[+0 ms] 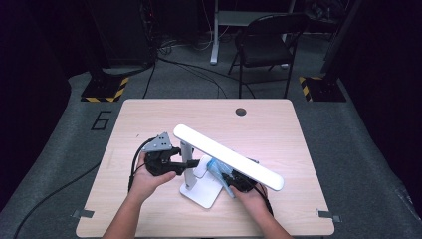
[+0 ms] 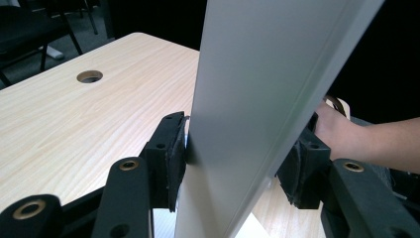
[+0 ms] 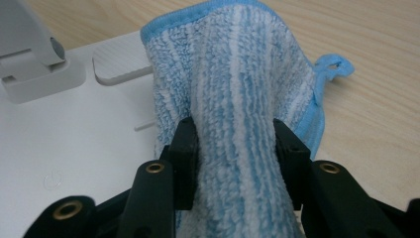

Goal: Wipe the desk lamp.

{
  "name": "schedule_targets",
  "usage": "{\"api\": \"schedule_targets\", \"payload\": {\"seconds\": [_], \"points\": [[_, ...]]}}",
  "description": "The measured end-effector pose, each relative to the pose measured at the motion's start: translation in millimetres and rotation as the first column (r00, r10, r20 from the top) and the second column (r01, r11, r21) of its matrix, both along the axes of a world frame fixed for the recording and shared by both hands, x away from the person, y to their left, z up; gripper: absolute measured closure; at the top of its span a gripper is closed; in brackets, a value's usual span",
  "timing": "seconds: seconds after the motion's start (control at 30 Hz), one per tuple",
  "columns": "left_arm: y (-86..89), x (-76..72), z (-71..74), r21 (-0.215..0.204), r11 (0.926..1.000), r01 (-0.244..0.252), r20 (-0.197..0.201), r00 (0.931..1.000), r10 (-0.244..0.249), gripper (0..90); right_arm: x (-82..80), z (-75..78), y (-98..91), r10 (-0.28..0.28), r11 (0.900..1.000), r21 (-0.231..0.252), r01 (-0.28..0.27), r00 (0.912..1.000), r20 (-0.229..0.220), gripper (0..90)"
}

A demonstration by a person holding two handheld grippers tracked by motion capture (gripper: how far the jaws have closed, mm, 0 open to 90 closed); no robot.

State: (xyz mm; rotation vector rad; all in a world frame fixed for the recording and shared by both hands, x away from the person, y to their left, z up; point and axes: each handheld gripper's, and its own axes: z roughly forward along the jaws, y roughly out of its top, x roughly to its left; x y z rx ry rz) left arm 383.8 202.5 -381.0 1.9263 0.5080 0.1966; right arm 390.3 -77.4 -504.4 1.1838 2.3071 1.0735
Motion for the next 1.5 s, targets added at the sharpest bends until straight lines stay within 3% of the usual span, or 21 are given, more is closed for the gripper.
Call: {"api": "schedule_targets", "payload": {"seconds": [0.17,0.2,0.3,0.4,0.5,0.67,0.87,1.3,1.5], "points": [[5.2,-2.2,-1.6,-0.011,0.9999,0.01,-0.01,0.9999,-0.01,48.0,4.6,-0.8,2.3,0.005,0.9999,0.01,-0.005,1.0,0.002,61.0],[7.1,-2.8,-2.2,-0.018,0.9998,0.013,-0.013,0.9998,-0.013,47.8,5.7,-0.2,2.2,0.013,0.9999,-0.008,-0.013,0.9999,-0.004,61.0],[10.8,-5.4,-2.9,-0.024,0.9996,0.016,-0.017,0.9997,-0.016,46.9,7.2,-1.7,5.1,0.001,0.9999,0.016,-0.001,1.0,0.005,60.8],[13.5,-10.0,-3.1,-0.035,0.999,0.027,-0.034,0.999,-0.028,46.2,8.9,0.0,8.3,0.005,1.0,-0.003,-0.005,1.0,-0.007,60.6],[17.5,-14.3,-2.9,-0.03,0.9985,0.046,-0.035,0.9983,-0.047,46.1,11.0,0.8,11.1,0.024,0.9996,-0.013,-0.024,0.9997,-0.01,60.4],[24.0,-21.9,-3.1,-0.027,0.9974,0.067,-0.029,0.9973,-0.067,46.2,12.4,0.5,17.3,0.014,0.9999,0.009,-0.014,0.9999,0.0,60.0],[27.5,-30.3,-2.1,-0.01,0.9964,0.085,-0.028,0.996,-0.085,46.2,10.8,5.1,15.0,0.038,0.9992,-0.008,-0.038,0.9993,-0.003,59.9],[32.0,-45.1,-1.4,0.016,0.9951,0.098,-0.031,0.9948,-0.097,46.5,1.7,10.7,1.0,0.068,0.9973,0.026,-0.068,0.9977,0.003,59.6],[30.4,-50.8,-2.6,0.015,0.9975,0.069,-0.015,0.9975,-0.069,50.5,2.7,8.6,2.9,0.08,0.9961,0.039,-0.08,0.9968,-0.004,59.5]]}}
